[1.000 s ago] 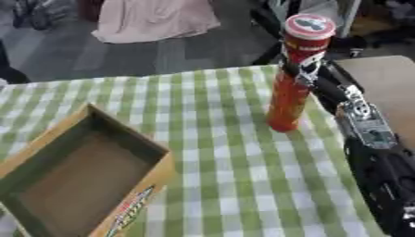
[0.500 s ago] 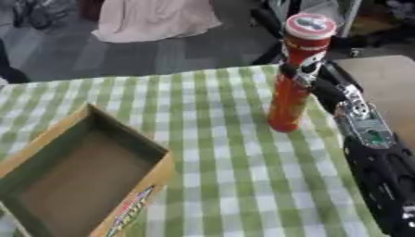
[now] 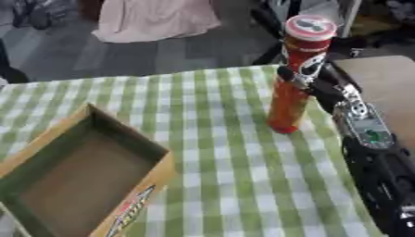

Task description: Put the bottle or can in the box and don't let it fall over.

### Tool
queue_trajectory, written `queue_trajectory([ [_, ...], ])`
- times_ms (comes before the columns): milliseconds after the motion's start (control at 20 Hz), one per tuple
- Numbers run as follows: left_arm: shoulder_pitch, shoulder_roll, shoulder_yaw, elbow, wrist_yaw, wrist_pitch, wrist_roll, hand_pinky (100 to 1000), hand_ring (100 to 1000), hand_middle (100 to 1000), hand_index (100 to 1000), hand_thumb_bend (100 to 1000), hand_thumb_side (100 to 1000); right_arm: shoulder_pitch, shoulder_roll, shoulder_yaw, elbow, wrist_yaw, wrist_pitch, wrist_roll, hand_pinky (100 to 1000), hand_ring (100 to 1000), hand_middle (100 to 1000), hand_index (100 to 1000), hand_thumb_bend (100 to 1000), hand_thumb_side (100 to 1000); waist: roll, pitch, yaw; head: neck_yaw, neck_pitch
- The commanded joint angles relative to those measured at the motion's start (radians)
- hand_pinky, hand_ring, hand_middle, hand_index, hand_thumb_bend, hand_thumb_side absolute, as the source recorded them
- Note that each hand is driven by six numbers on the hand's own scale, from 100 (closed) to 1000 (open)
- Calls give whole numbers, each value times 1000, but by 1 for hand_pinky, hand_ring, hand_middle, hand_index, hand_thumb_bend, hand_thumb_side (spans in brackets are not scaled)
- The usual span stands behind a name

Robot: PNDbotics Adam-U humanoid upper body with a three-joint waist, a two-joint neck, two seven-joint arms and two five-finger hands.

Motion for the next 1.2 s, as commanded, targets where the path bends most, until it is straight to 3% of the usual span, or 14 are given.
queue_trajectory([
  [50, 5, 7, -1, 6, 2, 5, 1, 1000, 661, 672, 768, 110, 852, -22, -14, 2, -22, -15, -5, -4, 621, 989, 1000, 829, 621, 382, -7, -13, 2, -2, -11],
  [900, 7, 3, 0, 6, 3, 4, 4, 1000, 658, 671, 767, 108, 854, -25, -4, 4, -28, -61, -1, -16, 471, 807, 1000, 659, 698, 107, -6, -11, 4, -5, -13],
  [1200, 8, 3, 1, 8, 4, 5, 5, 1000, 657, 671, 768, 105, 853, -24, -3, 5, -32, -86, -5, -5, 416, 733, 1000, 594, 676, 100, -5, -11, 4, -6, -14],
])
